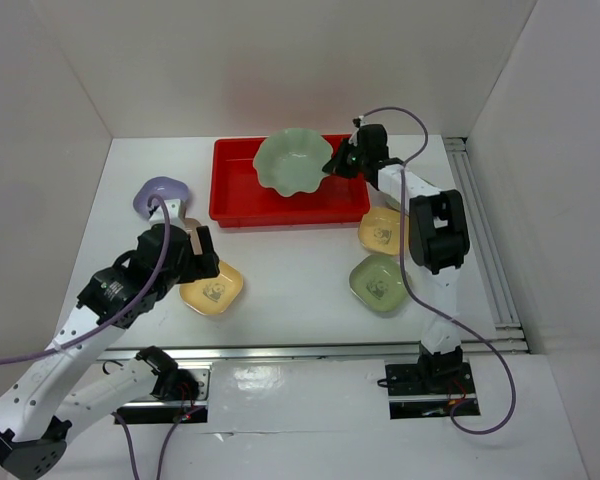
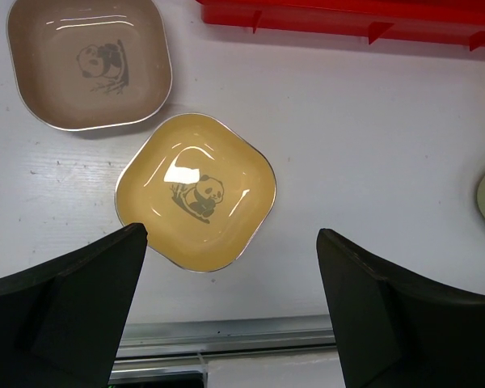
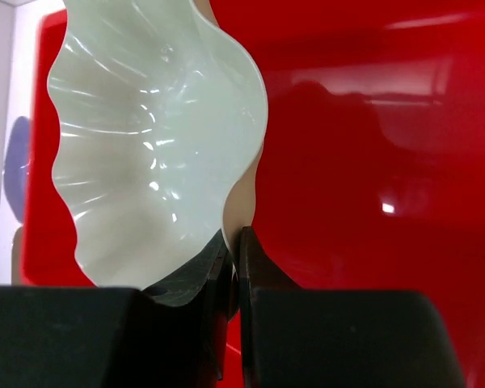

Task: Place the plates into the plastic bin on the countertop

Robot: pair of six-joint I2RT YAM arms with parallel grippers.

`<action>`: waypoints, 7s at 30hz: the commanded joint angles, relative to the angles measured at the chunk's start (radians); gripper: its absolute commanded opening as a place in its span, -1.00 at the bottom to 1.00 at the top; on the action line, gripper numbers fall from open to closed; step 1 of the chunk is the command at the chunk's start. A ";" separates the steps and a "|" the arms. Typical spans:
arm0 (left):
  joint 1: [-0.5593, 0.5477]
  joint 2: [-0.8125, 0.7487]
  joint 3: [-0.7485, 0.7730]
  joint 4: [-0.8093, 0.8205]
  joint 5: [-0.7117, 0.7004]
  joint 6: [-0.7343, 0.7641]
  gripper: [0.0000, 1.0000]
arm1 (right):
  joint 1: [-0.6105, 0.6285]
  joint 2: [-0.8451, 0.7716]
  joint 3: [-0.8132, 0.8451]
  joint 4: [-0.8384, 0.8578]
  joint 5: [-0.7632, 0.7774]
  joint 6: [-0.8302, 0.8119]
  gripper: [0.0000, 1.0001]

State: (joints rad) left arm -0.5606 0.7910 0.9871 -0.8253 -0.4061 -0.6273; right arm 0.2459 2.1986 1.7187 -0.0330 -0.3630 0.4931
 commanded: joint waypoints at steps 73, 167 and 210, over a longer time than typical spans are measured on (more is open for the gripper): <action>-0.364 0.984 0.263 0.808 0.369 0.080 0.96 | 0.317 -1.097 -0.278 -0.499 0.558 -0.185 1.00; 0.156 1.433 1.134 0.356 0.104 -0.230 -0.97 | 0.339 -1.303 -0.123 -0.574 0.616 -0.212 1.00; -0.102 0.470 0.432 0.040 0.073 -0.124 0.99 | -0.169 -0.748 -0.697 -0.303 0.499 -0.163 0.97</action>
State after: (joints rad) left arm -0.6453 1.3209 1.4330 -0.7490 -0.3534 -0.7971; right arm 0.0906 1.4086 1.0073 -0.4335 0.1585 0.3351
